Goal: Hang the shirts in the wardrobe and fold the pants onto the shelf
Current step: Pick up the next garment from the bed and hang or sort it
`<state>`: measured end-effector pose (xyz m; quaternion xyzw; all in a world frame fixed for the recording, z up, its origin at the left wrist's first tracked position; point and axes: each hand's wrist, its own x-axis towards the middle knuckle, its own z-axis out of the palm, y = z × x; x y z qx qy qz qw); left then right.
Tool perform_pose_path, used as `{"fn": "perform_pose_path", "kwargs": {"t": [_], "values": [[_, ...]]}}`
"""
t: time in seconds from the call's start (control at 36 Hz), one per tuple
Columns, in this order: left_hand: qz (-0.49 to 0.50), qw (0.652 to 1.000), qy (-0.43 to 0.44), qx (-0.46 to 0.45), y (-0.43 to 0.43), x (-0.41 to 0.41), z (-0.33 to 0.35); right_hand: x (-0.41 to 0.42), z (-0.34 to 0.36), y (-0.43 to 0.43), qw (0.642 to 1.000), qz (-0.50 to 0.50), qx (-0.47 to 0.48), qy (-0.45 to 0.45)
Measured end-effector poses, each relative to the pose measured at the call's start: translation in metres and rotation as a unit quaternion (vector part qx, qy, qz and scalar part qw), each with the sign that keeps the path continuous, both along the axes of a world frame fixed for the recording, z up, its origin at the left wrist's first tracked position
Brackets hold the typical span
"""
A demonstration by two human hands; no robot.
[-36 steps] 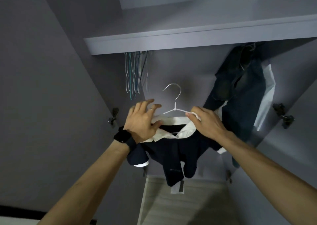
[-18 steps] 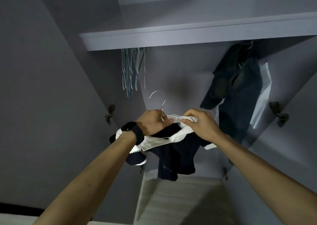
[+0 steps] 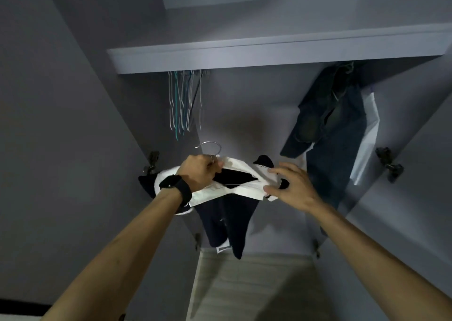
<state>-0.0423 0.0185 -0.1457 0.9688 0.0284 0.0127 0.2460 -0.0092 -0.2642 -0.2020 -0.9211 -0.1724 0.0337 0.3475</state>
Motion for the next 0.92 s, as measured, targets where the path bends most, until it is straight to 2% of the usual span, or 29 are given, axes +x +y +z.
{"fn": "perform_pose_path", "kwargs": {"t": [0.03,0.11,0.22,0.28,0.39,0.44,0.53,0.64,0.75,0.81,0.86,0.92], "values": [[-0.009,1.000,0.007,0.001,0.000,0.001,0.003,0.000,-0.003,-0.003,0.998,-0.015,0.032,0.045],[0.001,1.000,-0.017,-0.019,-0.001,0.002,0.010,0.008,-0.001,-0.003,0.985,-0.034,0.142,0.094],[-0.002,0.999,-0.034,-0.023,0.000,0.005,0.024,0.016,-0.001,-0.003,0.935,-0.043,0.261,0.237],[-0.019,0.999,-0.022,-0.028,0.003,0.005,0.029,0.016,-0.009,-0.005,0.946,-0.053,0.227,0.226],[-0.025,1.000,-0.012,-0.013,0.012,0.003,0.030,0.021,-0.025,-0.006,0.987,-0.019,0.072,0.139],[-0.015,1.000,-0.012,0.006,0.020,0.000,0.028,0.026,-0.031,-0.015,0.995,-0.051,0.022,0.087],[0.001,1.000,0.004,-0.017,0.036,-0.007,0.025,0.030,-0.038,-0.044,0.988,-0.142,0.034,0.055],[-0.026,0.998,0.026,-0.050,0.030,-0.012,0.022,0.030,-0.046,-0.051,0.987,-0.111,0.010,0.113],[-0.043,0.998,0.040,-0.026,0.011,-0.008,0.016,0.025,-0.021,-0.029,0.982,-0.114,0.135,0.069],[-0.040,0.998,0.037,-0.025,0.005,-0.006,0.012,0.016,-0.004,-0.018,0.980,-0.078,0.171,0.068],[-0.038,0.998,0.031,-0.027,0.002,-0.006,0.008,0.003,0.004,-0.006,0.992,-0.007,0.113,0.054],[-0.040,0.998,0.032,-0.036,-0.001,-0.005,0.005,-0.002,-0.001,0.003,0.999,0.046,0.024,-0.005]]}}
